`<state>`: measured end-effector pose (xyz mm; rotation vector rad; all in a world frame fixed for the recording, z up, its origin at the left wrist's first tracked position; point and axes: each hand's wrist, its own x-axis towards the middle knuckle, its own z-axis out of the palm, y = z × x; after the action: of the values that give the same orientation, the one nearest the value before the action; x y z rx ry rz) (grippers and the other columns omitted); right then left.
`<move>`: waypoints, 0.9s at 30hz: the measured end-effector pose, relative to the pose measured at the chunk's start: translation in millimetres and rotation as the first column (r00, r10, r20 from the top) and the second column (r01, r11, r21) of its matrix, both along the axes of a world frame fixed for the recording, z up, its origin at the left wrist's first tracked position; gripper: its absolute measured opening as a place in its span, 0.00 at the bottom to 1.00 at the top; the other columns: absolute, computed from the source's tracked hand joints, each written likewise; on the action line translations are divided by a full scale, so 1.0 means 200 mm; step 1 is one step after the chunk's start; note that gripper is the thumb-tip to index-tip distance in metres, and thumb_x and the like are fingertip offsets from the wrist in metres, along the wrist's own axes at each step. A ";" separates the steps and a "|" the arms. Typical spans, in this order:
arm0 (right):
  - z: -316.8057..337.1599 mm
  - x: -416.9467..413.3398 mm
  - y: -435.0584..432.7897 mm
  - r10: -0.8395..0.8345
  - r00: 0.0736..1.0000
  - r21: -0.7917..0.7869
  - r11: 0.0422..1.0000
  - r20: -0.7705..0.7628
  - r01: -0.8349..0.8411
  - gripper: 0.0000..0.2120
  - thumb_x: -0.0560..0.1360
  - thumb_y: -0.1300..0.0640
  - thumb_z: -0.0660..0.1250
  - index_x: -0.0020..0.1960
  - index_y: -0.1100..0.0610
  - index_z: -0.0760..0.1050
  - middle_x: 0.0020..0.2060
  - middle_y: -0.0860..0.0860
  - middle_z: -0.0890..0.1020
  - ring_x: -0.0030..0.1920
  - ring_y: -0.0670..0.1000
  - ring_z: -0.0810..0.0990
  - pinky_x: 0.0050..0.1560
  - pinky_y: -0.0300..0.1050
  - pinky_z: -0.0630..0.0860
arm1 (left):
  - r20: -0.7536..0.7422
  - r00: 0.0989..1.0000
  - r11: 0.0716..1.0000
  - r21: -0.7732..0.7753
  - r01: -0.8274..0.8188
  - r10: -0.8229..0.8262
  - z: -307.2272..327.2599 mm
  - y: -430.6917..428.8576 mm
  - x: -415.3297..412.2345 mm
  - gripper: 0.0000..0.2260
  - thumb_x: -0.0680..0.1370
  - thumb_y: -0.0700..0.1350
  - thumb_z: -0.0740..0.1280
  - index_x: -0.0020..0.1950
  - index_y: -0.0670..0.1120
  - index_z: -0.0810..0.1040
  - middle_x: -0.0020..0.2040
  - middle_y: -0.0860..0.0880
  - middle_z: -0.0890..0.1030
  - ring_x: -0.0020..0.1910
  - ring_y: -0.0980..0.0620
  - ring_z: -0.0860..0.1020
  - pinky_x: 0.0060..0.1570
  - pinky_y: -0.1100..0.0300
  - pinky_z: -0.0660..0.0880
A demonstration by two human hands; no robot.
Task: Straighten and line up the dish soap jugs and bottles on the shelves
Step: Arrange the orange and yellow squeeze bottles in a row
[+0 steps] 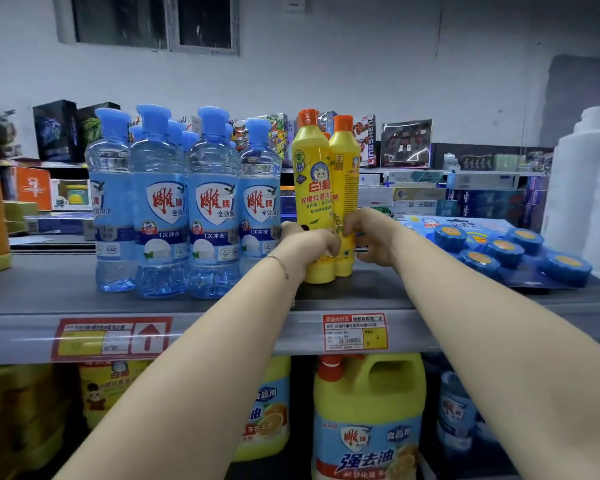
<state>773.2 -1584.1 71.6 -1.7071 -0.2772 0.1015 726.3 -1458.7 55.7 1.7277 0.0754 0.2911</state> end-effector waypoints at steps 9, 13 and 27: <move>-0.02 0.00 -0.07 0.128 0.991 -0.029 0.992 0.039 -0.127 0.14 0.73 0.62 0.67 0.58 0.52 0.76 0.51 0.51 0.82 0.52 0.52 0.79 0.51 0.50 0.75 | -0.014 0.998 0.998 -0.028 0.054 -0.055 0.00 0.01 0.00 0.31 0.64 0.33 0.73 0.62 0.47 0.64 0.58 0.44 0.73 0.59 0.42 0.72 0.61 0.40 0.73; 0.00 -0.01 -0.05 0.006 0.994 -0.041 0.999 0.112 -0.002 0.17 0.68 0.61 0.68 0.56 0.53 0.74 0.48 0.50 0.81 0.49 0.52 0.79 0.53 0.52 0.74 | -0.014 0.998 0.996 -0.068 0.056 -0.057 -0.01 0.01 0.00 0.31 0.64 0.32 0.73 0.62 0.47 0.64 0.58 0.44 0.74 0.59 0.41 0.73 0.61 0.40 0.72; -0.01 -0.06 -0.16 0.208 0.978 0.185 0.960 0.030 -0.210 0.11 0.71 0.62 0.57 0.48 0.52 0.75 0.39 0.52 0.82 0.41 0.54 0.81 0.52 0.53 0.75 | -0.027 0.995 0.995 -0.026 0.094 -0.095 -0.03 0.01 0.07 0.34 0.56 0.37 0.72 0.62 0.47 0.71 0.58 0.44 0.77 0.57 0.41 0.75 0.58 0.40 0.74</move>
<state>760.6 -1615.1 69.3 -1.4880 -0.4609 0.2165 739.8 -1456.6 49.8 1.7060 0.0178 0.1956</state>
